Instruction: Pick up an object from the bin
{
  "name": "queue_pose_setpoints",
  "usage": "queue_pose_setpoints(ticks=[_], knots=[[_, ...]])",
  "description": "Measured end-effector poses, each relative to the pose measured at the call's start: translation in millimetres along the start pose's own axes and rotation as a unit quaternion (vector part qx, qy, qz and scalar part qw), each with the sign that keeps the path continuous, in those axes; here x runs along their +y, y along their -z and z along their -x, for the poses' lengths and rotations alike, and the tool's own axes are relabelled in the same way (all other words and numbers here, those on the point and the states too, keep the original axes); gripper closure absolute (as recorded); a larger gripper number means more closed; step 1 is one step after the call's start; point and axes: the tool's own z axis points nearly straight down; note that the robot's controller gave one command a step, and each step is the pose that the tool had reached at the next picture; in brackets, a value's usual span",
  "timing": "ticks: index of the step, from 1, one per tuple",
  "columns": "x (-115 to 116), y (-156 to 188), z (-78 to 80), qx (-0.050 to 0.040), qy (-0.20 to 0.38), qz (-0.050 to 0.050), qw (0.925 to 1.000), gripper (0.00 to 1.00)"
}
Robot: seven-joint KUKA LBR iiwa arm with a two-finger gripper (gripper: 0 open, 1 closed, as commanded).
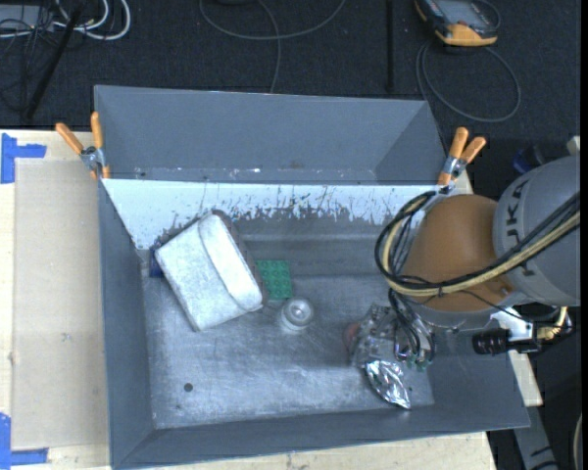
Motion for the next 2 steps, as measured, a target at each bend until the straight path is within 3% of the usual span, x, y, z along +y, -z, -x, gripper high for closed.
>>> queue_pose_setpoints(ticks=[1,2], knots=[[28.7,-20.0,36.0,0.0030,-0.021,0.002,0.9998,1.00],[28.4,-20.7,35.8,0.0004,-0.022,0.003,0.9998,0.00]])
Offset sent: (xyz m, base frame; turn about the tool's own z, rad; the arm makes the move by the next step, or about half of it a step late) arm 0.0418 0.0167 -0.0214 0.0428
